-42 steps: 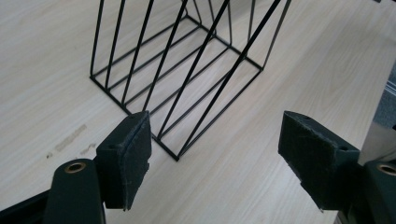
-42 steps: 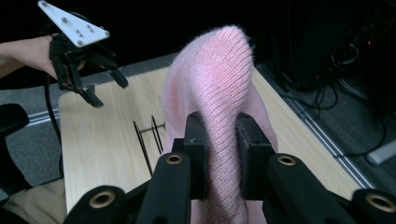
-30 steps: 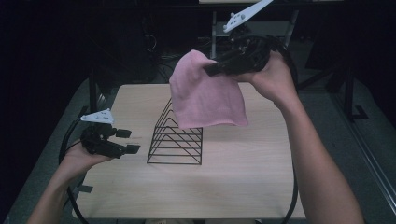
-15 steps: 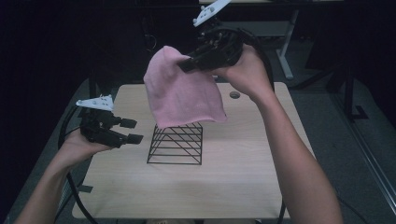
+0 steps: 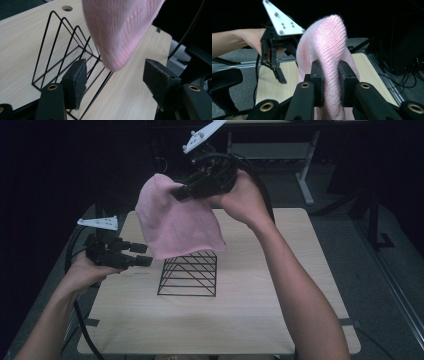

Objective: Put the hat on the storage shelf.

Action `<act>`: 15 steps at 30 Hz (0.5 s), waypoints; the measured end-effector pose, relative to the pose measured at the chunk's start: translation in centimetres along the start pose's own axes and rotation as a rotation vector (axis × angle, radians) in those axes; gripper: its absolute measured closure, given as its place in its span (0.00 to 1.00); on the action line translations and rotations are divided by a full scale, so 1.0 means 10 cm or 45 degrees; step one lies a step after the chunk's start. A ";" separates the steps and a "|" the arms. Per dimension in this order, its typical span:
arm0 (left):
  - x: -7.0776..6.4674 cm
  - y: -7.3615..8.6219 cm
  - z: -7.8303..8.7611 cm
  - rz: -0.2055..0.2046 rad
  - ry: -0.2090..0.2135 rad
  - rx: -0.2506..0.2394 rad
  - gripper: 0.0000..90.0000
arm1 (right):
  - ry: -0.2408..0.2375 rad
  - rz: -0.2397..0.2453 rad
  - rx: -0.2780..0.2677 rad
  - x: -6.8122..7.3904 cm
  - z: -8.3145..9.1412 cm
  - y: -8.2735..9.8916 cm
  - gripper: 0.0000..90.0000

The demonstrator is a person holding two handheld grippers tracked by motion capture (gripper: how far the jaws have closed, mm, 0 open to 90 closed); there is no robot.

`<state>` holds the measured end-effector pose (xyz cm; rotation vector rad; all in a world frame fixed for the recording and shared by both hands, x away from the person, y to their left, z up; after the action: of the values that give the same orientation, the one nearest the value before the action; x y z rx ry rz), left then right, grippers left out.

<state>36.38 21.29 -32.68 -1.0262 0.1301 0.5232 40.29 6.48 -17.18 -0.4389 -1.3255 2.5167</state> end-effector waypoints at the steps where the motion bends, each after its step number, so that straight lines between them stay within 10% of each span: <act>1: 0.01 0.00 0.00 0.016 0.002 -0.004 0.46 | -0.005 0.006 -0.006 0.02 -0.02 -0.01 0.85; 9: 0.05 0.10 0.00 0.073 0.073 0.016 0.87 | -0.024 -0.006 -0.018 0.06 -0.16 0.00 0.85; 15: 0.08 0.15 -0.02 0.075 0.052 0.052 0.93 | -0.016 -0.036 -0.010 0.00 -0.22 0.12 0.85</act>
<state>36.39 21.95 -34.20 -0.9956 0.2067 0.5510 41.08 7.46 -19.41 -0.4038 -1.3369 2.4958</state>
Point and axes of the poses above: each handheld gripper's, and its own axes: z roughly backward along the jaws, y roughly out of its underside, x roughly to its left, the point moved 10 cm from there along -z, roughly forward along the jaws, and after that the axes turned 8 degrees about y, right-handed, at the moved point
